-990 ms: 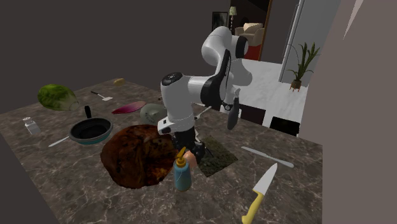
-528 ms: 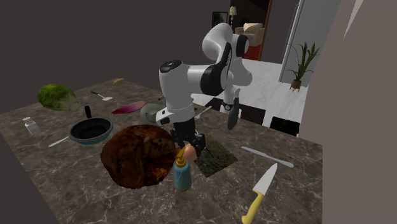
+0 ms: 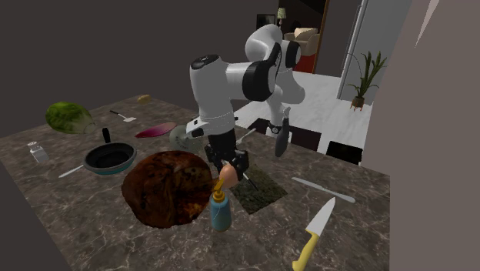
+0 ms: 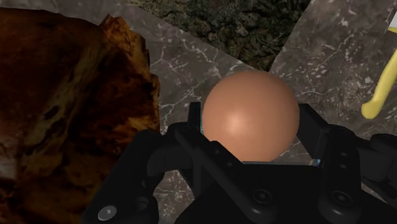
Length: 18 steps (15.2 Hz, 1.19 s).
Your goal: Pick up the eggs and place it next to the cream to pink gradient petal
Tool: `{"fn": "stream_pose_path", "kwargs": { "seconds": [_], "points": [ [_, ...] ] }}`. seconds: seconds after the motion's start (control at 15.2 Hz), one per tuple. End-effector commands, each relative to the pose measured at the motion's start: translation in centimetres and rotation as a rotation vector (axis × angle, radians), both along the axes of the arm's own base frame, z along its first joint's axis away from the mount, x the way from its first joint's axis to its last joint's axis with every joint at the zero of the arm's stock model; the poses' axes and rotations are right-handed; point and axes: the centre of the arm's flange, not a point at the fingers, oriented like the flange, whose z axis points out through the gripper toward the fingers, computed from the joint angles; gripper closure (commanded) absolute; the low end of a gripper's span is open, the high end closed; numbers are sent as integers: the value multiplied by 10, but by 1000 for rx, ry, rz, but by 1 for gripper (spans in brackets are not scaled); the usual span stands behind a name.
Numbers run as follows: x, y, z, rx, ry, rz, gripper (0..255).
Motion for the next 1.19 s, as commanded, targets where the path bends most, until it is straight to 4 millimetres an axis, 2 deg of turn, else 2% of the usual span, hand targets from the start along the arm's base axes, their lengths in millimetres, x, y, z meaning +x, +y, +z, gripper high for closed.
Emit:
{"fn": "stream_pose_path", "kwargs": {
  "seconds": [0.0, 0.13, 1.12],
  "points": [
    [0, -1, 11, 0, 0, 0, 255],
    [0, -1, 17, 0, 0, 0, 255],
    [-107, -167, 17, 0, 0, 0, 255]
  ]
}}
